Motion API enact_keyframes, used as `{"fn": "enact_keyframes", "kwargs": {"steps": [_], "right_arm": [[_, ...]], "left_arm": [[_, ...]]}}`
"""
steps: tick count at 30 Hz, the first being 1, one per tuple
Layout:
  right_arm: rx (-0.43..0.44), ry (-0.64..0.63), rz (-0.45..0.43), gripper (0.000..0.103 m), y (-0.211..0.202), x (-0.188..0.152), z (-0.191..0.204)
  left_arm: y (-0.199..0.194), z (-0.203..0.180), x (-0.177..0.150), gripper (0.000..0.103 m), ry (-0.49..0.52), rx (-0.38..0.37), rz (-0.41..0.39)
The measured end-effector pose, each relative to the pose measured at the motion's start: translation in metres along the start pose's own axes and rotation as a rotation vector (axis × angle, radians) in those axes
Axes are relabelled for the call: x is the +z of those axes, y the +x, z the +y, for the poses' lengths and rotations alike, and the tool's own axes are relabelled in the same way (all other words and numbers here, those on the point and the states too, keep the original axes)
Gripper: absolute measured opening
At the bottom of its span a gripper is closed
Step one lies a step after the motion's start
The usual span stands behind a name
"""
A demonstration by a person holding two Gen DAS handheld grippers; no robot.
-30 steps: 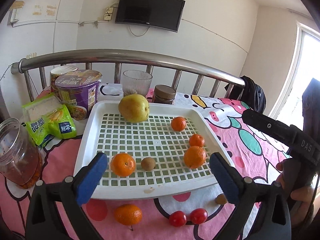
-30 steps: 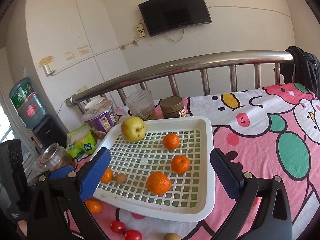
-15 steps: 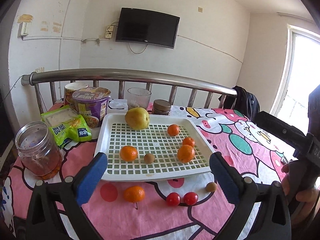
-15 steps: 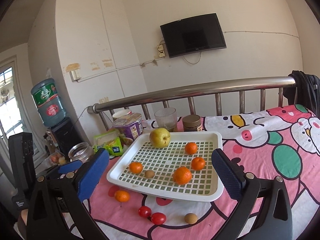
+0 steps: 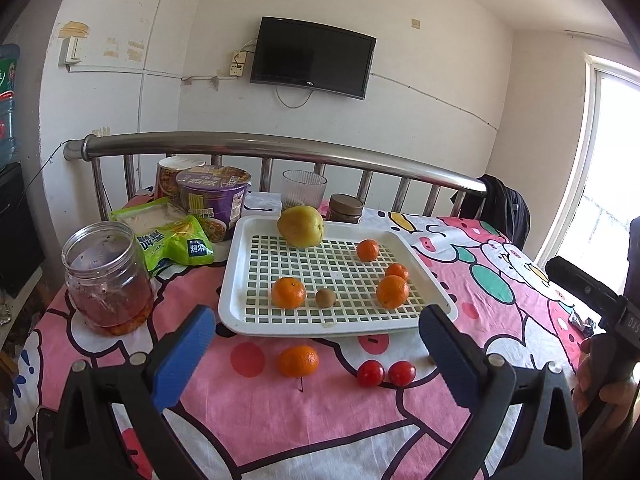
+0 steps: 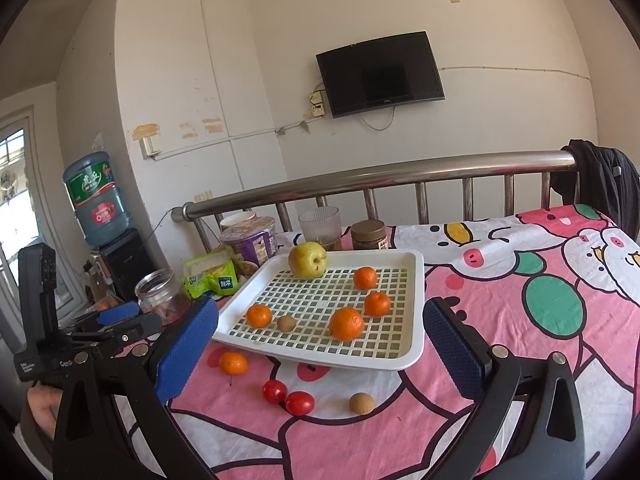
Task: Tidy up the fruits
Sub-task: 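Withdraw both tools from the tray toward the fruit on the sheet, then grasp a mandarin with the left tool while the right tool grasps a small brown kiwi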
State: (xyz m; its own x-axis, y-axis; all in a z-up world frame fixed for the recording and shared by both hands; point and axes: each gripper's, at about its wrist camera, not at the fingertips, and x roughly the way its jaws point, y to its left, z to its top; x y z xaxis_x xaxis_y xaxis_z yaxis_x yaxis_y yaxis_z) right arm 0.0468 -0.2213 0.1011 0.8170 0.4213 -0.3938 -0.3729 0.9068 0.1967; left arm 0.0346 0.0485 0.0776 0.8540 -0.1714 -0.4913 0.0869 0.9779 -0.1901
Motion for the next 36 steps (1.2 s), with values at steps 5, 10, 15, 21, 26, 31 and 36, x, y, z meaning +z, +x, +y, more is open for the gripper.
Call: {"fn": "enact_keyframes", "kwargs": {"steps": [5, 10, 15, 21, 26, 31, 36], "right_arm": [[-0.015, -0.003, 0.028, 0.103, -0.001, -0.015, -0.005], [-0.041, -0.001, 0.067, 0.103, 0.006, -0.027, -0.012], [-0.069, -0.009, 0.120, 0.103, 0.022, -0.041, -0.017], [-0.105, -0.057, 0.214, 0.103, 0.047, -0.062, -0.016], [-0.117, -0.074, 0.298, 0.101, 0.067, -0.076, -0.015], [-0.118, -0.076, 0.363, 0.087, 0.079, -0.084, -0.017], [-0.116, -0.052, 0.416, 0.075, 0.089, -0.089, -0.022]], "left_arm": [[0.005, 0.009, -0.014, 0.103, 0.007, 0.026, 0.038], [0.022, 0.012, -0.027, 0.103, 0.001, 0.031, 0.094], [0.047, 0.010, -0.040, 0.103, 0.001, 0.039, 0.161], [0.069, 0.008, -0.049, 0.103, 0.010, 0.063, 0.214], [0.081, 0.008, -0.052, 0.097, 0.019, 0.074, 0.251], [0.093, 0.011, -0.057, 0.088, 0.010, 0.069, 0.291], [0.101, 0.012, -0.053, 0.080, 0.003, 0.065, 0.301]]}}
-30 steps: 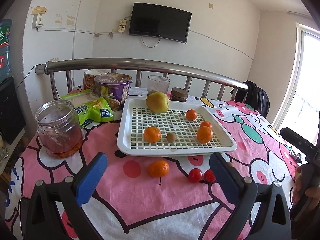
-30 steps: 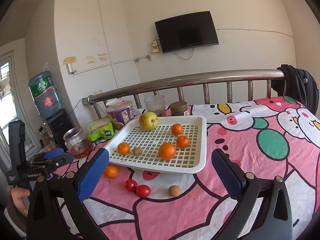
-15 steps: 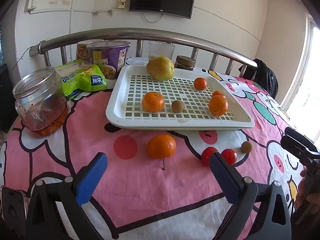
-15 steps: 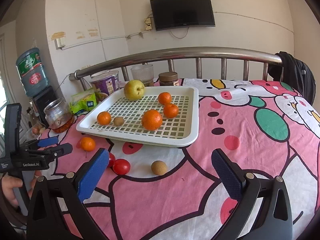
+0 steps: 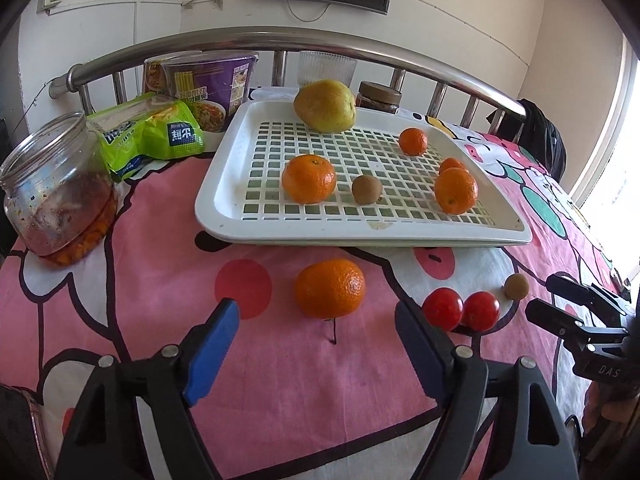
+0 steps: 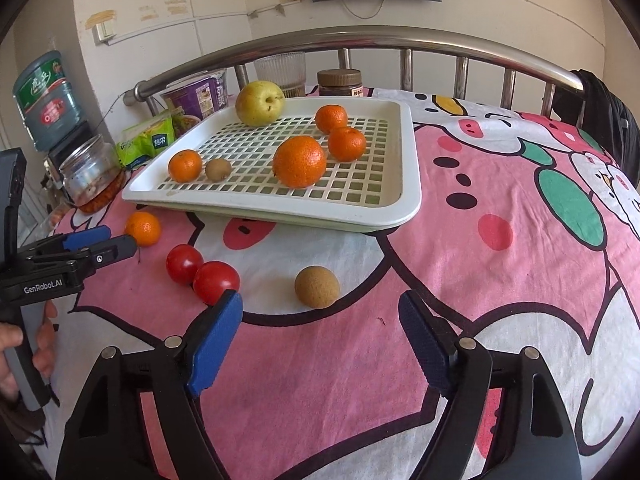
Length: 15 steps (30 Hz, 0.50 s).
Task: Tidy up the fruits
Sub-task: 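Grasp a mandarin with the left tool while the right tool grasps a small brown kiwi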
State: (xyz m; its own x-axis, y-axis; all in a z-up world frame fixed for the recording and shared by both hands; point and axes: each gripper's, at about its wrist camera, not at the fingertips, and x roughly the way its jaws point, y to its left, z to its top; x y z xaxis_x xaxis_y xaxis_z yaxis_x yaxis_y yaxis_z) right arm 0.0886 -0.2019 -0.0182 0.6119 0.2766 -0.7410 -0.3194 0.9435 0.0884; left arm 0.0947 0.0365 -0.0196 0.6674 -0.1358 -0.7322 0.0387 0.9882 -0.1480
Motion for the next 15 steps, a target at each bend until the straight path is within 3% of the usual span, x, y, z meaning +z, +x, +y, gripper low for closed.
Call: {"fn": "enact_keyframes", "kwargs": {"steps": [8, 15], "right_arm": [[-0.009, -0.016, 0.025, 0.061, 0.009, 0.004, 0.004], [-0.003, 0.005, 0.053, 0.034, 0.017, 0.005, 0.002]], "left_arm": [[0.013, 0.000, 0.004, 0.061, 0.000, -0.001, 0.026], [0.016, -0.003, 0.005, 0.042, 0.009, -0.038, 0.029]]}}
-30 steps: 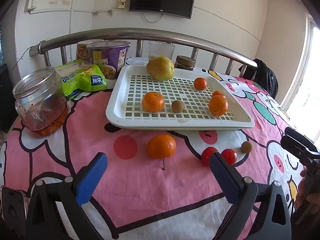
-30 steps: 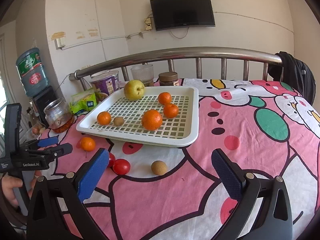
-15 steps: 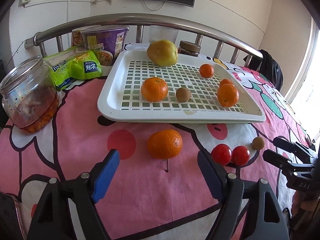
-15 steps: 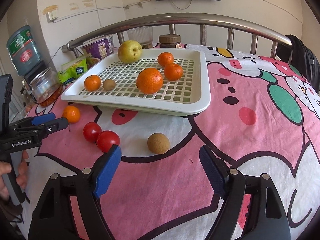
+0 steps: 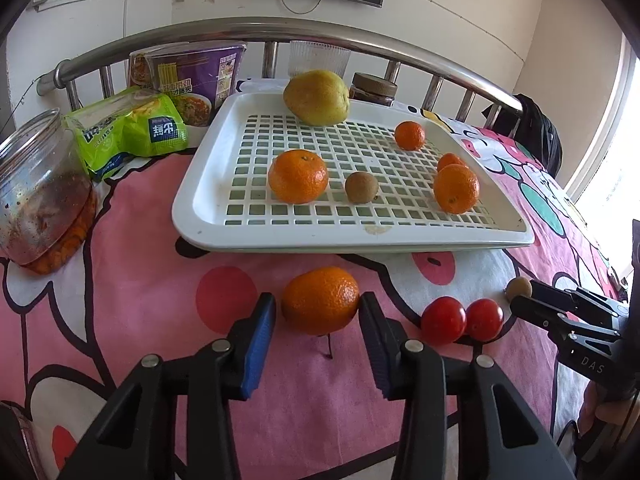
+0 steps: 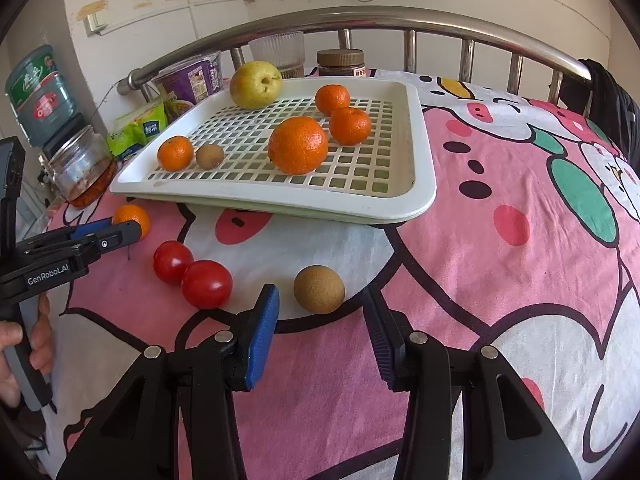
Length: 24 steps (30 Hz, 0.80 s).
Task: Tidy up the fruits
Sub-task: 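Grasp a mandarin with the left tool while the right tool grasps a small brown kiwi, then carry the mandarin and kiwi into the tray and open both tools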
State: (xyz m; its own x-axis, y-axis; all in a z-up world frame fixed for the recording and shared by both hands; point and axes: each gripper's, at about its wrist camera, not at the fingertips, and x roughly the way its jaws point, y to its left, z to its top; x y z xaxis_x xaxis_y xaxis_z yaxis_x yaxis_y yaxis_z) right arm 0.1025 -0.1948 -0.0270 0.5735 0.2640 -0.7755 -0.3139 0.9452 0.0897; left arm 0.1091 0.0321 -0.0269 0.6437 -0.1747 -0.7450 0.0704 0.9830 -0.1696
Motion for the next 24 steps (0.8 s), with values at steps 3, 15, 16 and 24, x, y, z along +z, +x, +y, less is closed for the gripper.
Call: {"fn": "enact_keyframes", "kwargs": {"steps": [3, 15, 16, 24], "right_arm": [[0.005, 0.005, -0.002, 0.025, 0.000, 0.000, 0.000], [0.026, 0.013, -0.061, 0.025, -0.013, -0.005, 0.003], [0.030, 0.016, -0.065, 0.025, -0.015, -0.005, 0.003], [0.068, 0.039, -0.132, 0.025, -0.040, 0.005, 0.004]], "left_arm": [[-0.001, -0.004, -0.001, 0.042, 0.022, 0.016, -0.008], [-0.017, -0.007, -0.006, 0.041, 0.015, -0.030, -0.030], [-0.019, -0.008, -0.005, 0.041, 0.014, -0.034, -0.035], [-0.040, -0.014, -0.001, 0.041, 0.017, -0.058, -0.087]]}}
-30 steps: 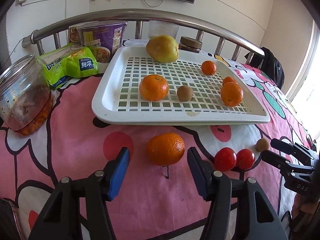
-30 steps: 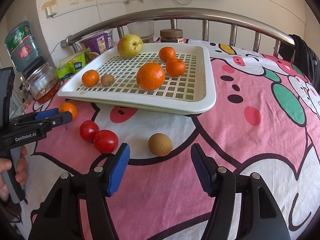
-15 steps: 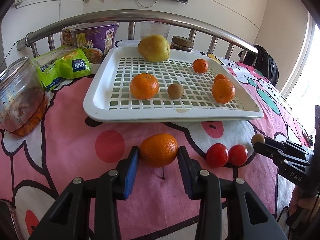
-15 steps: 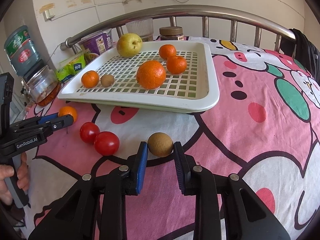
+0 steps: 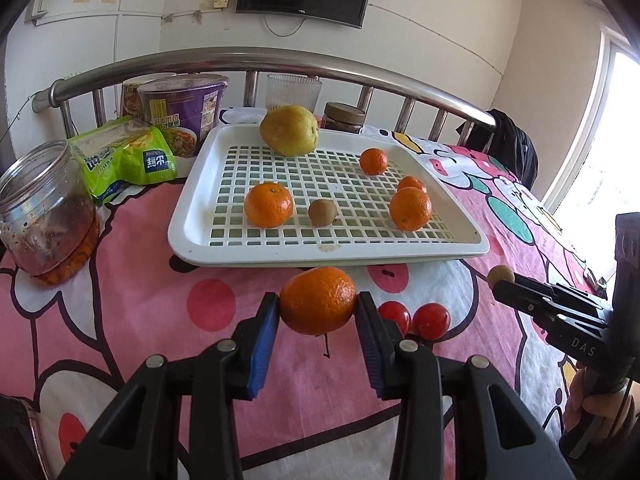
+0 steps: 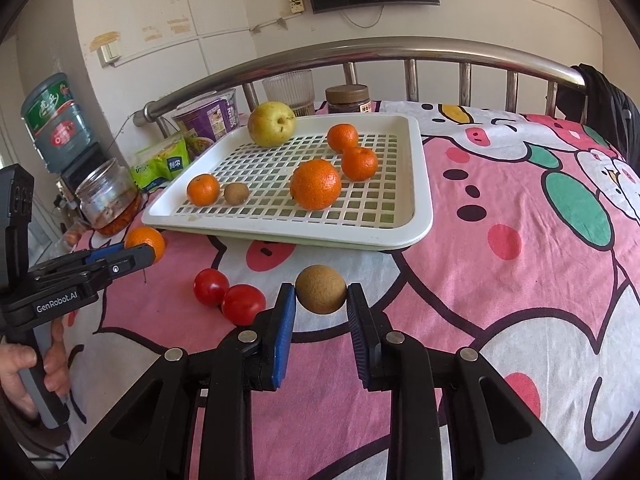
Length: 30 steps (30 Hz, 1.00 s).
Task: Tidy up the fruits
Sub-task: 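Carry the mandarin and kiwi into the tray and open both tools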
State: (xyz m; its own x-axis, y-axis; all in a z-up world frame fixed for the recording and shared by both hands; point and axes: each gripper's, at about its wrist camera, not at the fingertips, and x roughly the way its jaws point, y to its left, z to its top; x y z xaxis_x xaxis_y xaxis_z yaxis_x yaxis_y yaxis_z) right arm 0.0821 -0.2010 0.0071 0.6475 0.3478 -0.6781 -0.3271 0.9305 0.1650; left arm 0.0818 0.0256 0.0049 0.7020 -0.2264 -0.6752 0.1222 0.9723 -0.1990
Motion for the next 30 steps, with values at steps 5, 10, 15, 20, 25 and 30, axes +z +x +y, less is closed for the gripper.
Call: {"fn": "enact_keyframes", "kwargs": {"steps": [5, 10, 15, 20, 25, 30], "right_arm": [[0.021, 0.004, -0.051, 0.025, -0.017, 0.016, 0.002], [0.024, 0.022, -0.094, 0.025, -0.025, 0.031, -0.003], [0.049, 0.057, -0.114, 0.025, -0.024, 0.047, -0.014], [0.067, 0.094, -0.114, 0.025, -0.015, 0.062, -0.024], [0.074, 0.134, -0.101, 0.025, 0.003, 0.073, -0.034], [0.026, 0.126, -0.075, 0.025, 0.020, 0.079, -0.034]], "left_arm": [[-0.013, 0.002, 0.010, 0.041, -0.001, 0.000, -0.044], [-0.018, 0.012, 0.026, 0.041, -0.020, 0.016, -0.075], [-0.019, 0.017, 0.043, 0.041, -0.025, 0.029, -0.100], [-0.008, 0.018, 0.065, 0.041, -0.040, 0.033, -0.106], [0.016, 0.014, 0.083, 0.041, -0.050, 0.021, -0.083], [0.042, 0.004, 0.097, 0.041, -0.023, 0.027, -0.053]]}}
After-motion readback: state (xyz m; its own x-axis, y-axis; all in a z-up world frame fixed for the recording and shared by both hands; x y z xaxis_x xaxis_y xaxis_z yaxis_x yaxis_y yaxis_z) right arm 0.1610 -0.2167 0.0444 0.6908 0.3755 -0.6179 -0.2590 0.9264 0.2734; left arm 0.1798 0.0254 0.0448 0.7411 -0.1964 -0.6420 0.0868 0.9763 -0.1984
